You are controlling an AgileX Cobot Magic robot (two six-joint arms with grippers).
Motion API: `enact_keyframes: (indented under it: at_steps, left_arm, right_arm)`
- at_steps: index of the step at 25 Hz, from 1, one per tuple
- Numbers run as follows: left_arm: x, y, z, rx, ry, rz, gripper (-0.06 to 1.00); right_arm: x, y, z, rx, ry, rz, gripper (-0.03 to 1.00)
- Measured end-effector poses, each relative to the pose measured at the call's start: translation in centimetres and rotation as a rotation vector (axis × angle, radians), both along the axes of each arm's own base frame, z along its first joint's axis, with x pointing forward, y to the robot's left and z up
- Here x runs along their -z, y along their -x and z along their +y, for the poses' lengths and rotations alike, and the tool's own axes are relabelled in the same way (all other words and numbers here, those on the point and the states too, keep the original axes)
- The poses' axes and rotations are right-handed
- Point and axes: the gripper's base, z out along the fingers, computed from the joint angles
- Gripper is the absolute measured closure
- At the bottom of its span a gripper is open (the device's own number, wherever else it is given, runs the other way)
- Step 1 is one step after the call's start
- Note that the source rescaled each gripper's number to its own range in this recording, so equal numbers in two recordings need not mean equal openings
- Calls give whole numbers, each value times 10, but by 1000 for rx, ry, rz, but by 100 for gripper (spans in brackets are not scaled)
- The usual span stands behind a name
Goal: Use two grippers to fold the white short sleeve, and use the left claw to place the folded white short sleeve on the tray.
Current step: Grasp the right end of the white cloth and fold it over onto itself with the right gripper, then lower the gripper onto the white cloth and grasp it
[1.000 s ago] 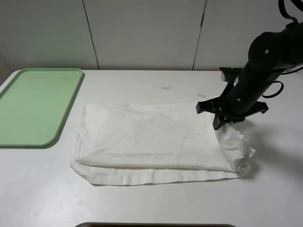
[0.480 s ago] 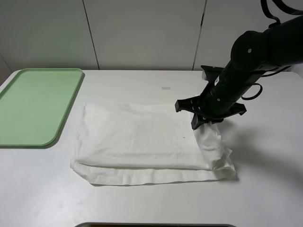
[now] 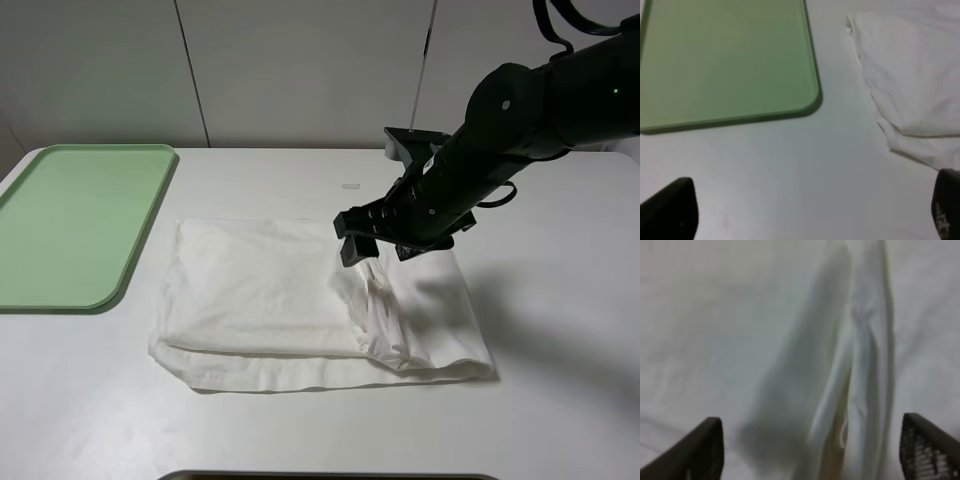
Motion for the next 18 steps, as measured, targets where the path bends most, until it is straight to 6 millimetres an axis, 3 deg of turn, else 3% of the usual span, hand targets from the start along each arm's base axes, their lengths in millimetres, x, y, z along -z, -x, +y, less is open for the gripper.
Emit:
enact_keyframes:
  at_steps: [11, 18]
  left_arm:
    - [0, 0, 0, 0, 0, 0, 2]
    - [0, 0, 0, 0, 0, 0, 2]
  right_arm:
    - [-1, 1, 3, -35, -12, -13, 15]
    - [-5, 1, -5, -121, 76, -58, 15]
